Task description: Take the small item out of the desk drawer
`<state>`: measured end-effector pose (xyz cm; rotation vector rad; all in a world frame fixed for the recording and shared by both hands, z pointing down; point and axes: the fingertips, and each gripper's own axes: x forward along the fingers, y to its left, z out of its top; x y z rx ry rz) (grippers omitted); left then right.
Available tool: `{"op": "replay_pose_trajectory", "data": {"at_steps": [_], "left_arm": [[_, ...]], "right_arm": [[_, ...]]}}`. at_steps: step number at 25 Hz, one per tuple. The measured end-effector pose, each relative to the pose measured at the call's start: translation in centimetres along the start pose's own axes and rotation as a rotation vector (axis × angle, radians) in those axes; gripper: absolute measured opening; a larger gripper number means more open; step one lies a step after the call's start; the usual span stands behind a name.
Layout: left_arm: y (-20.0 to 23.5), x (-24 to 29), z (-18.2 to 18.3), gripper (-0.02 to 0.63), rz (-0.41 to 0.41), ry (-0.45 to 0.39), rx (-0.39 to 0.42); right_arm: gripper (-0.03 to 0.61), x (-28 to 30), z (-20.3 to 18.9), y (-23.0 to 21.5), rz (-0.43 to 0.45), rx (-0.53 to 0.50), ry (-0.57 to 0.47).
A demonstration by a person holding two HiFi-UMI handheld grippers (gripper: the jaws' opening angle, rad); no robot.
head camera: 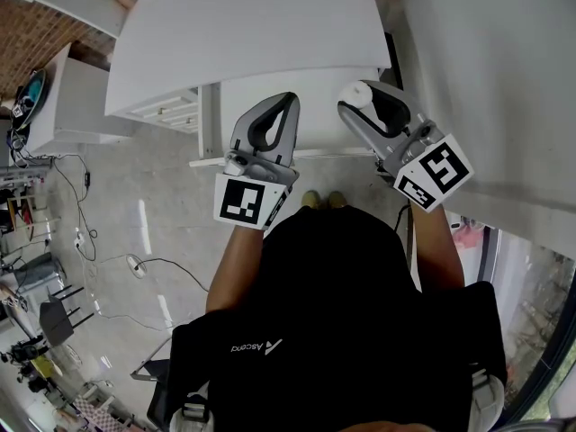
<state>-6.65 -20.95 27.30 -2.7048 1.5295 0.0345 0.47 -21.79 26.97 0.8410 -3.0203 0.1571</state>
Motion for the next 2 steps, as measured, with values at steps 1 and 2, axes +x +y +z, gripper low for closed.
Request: {"op": "replay_pose_trajectory", "data": {"at_steps": [1, 2], "left_arm": [[0.10, -0.07, 0.22, -0.002, -0.001, -0.010, 0.001], [0.20, -0.13, 0.47, -0.002, -0.002, -0.021, 0.001]], "right_arm": [[0.165, 0.12, 0.08, 0.12, 0.001, -0.001, 0.000], [0.165, 0.24, 0.16, 0.23, 0.002, -0.001, 0.001]]}}
